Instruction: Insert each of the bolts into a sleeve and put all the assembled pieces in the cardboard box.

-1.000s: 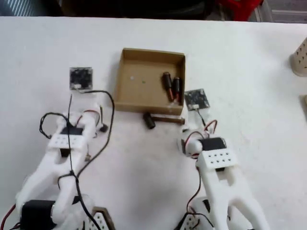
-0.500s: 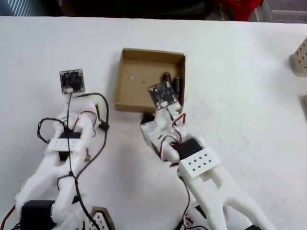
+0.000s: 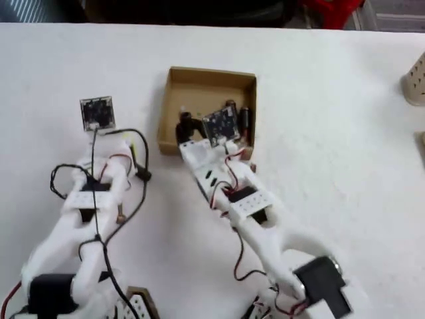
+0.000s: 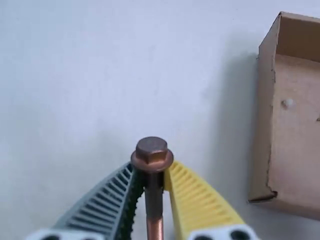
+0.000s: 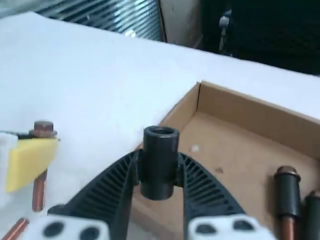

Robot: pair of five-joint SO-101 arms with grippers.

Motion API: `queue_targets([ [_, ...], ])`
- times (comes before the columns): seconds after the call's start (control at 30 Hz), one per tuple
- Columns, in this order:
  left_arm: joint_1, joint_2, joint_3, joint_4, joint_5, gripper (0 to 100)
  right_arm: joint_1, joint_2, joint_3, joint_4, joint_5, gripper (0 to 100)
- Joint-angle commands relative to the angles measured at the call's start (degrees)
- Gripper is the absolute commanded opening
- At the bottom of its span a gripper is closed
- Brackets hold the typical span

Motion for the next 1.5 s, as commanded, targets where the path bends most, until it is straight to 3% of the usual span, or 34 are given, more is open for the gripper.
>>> queue_targets([
  [0.0, -0.66, 5.41, -4.84, -4.22, 0.62, 2, 0.22, 4.53, -3.52, -12.79, -0.09, 1.7],
  [0.37, -0.75, 9.71, -6.51, -6.68, 0.62, 2, -2.07, 12.09, 10.02, -44.7, 0.0, 1.6],
  [0.8, -0.75, 9.71, -6.59, -6.68, 0.62, 2, -3.56, 11.82, 29.63, -63.25, 0.0, 1.6],
  [1.0, -0.31, 9.63, -6.33, -6.68, 0.62, 2, -4.79, 12.18, 37.36, -66.86, -0.26, 1.6],
  [1.47, 0.66, 7.96, -6.33, -9.32, 0.62, 2, -4.09, 12.26, 37.27, -60.53, 0.0, 1.7],
])
